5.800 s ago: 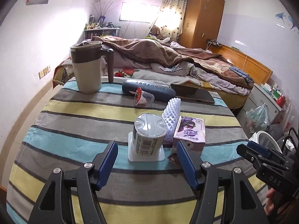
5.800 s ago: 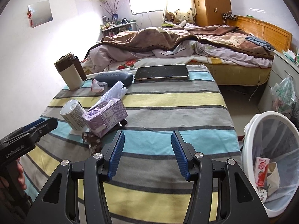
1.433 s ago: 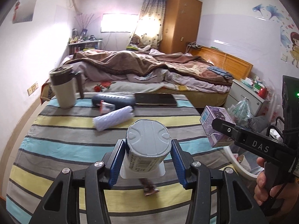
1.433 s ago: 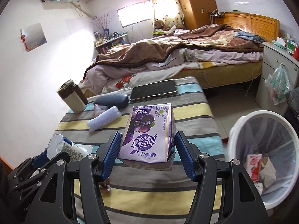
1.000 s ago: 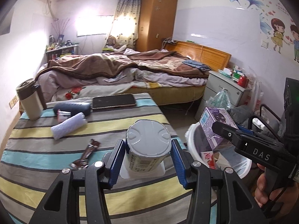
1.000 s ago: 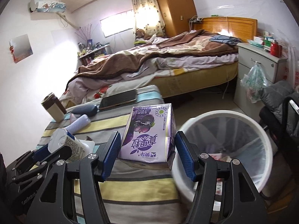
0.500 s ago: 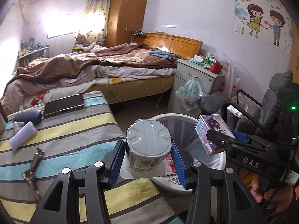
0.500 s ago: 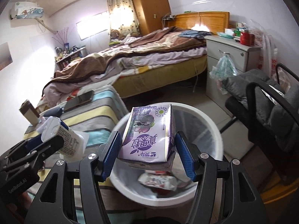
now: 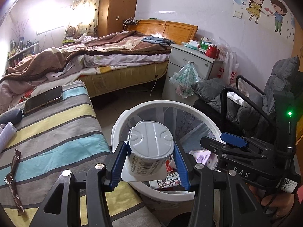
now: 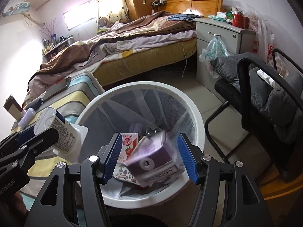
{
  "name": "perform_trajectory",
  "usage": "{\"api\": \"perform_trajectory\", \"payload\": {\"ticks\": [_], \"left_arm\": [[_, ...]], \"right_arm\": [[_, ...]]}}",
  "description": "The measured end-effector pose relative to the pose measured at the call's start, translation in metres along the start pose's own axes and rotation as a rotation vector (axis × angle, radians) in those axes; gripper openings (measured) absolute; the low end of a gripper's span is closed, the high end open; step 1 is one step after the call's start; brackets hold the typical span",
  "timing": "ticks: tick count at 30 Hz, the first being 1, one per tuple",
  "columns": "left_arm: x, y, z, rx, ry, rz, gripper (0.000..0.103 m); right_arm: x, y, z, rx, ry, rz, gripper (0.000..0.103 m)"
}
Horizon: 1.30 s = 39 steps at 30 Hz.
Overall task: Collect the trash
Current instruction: 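Open both grippers to drop the cup and juice box into the bin, then move both tools back over the bed toward the brown chocolate wrappers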
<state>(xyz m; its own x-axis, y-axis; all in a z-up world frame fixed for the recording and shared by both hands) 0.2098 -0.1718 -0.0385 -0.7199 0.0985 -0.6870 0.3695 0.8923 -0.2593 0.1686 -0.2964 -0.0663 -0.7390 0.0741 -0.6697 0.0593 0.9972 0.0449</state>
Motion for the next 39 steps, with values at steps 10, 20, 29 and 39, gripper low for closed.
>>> {"api": "perform_trajectory", "payload": {"ticks": [10,20,29,39], "left_arm": [[0.001,0.007,-0.005,-0.013,-0.016,-0.014,0.060],[0.002,0.014,-0.020,-0.011,-0.040,-0.035,0.060],[0.008,0.049,-0.051,-0.069,-0.079,-0.084,0.061],[0.020,0.111,-0.088,-0.181,-0.123,-0.186,0.061]], "right_arm": [[0.002,-0.006,-0.002,0.027,0.000,-0.005,0.062],[-0.001,-0.005,-0.012,0.029,-0.033,0.020,0.062],[-0.002,0.016,-0.018,-0.005,-0.062,-0.005,0.062],[-0.007,0.058,-0.026,-0.051,-0.141,-0.099,0.062]]}}
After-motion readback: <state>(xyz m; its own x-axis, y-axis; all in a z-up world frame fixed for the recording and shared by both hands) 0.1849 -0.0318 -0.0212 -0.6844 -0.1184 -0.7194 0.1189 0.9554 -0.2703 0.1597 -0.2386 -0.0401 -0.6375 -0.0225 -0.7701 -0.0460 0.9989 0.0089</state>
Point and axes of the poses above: each gripper's, at about its wrist camera, not at the fingertips, and z roughly the way its jaws point, y to its left, x to its underside, the point moved 4 cm from there along z, roughly the way its jaws point, and after that the axes turned 10 degrees about -z, right-handed, at the moved point
